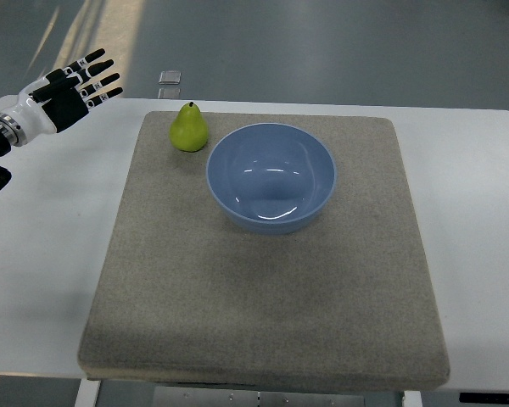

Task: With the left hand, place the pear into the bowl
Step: 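Move the open left hand forward toward the green pear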

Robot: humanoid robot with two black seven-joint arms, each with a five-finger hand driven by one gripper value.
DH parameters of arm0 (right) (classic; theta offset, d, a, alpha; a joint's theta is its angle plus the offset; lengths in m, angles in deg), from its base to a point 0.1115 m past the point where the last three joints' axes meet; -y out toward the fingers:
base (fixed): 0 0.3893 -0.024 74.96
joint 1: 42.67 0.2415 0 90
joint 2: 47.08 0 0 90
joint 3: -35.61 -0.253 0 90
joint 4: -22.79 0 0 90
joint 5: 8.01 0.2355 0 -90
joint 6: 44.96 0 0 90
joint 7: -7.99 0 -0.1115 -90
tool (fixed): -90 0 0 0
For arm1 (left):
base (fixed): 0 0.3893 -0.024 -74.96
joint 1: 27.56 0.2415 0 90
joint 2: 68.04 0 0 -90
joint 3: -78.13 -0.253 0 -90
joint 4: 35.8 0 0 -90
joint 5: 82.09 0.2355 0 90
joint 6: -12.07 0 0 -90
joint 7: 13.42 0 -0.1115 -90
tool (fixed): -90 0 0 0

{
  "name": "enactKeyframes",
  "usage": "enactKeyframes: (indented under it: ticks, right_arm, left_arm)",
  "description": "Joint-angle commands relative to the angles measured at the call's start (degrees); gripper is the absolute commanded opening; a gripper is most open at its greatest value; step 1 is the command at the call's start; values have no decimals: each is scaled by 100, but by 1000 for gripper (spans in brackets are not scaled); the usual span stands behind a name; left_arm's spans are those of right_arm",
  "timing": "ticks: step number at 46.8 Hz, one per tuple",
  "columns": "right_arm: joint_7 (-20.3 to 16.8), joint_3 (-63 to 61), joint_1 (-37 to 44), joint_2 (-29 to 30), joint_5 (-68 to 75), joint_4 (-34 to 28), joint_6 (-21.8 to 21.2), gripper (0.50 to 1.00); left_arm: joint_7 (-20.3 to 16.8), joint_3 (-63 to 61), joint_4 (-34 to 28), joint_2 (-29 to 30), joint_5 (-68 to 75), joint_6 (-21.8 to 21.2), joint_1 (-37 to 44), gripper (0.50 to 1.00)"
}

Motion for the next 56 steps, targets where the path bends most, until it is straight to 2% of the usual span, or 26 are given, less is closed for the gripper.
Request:
enactKeyframes:
  ticks: [1, 29, 38, 44, 48, 56]
  right_arm:
    - [0, 0, 0, 0, 0, 1, -1, 926]
    - [0, 0, 0, 0, 0, 1, -1, 926]
    - [0, 0, 0, 0, 0, 1, -1, 926]
    - [0, 0, 0, 0, 0, 1, -1, 926]
    - [0, 0, 0, 0, 0, 1, -1, 926]
    - [0, 0, 0, 0, 0, 1, -1, 926]
  left_arm:
    - [4, -7, 5, -8, 0, 0, 26, 996]
    - [-75, -24, -56, -7, 0, 0, -18, 996]
    - [-111, -95, -56, 1, 44, 0, -273, 994]
    - [-137, -95, -56, 1, 666, 0, -527, 996]
    - [-277, -95, -56, 1, 1431, 0, -677, 994]
    - [-945, -103, 5, -8, 2714, 0, -870, 992]
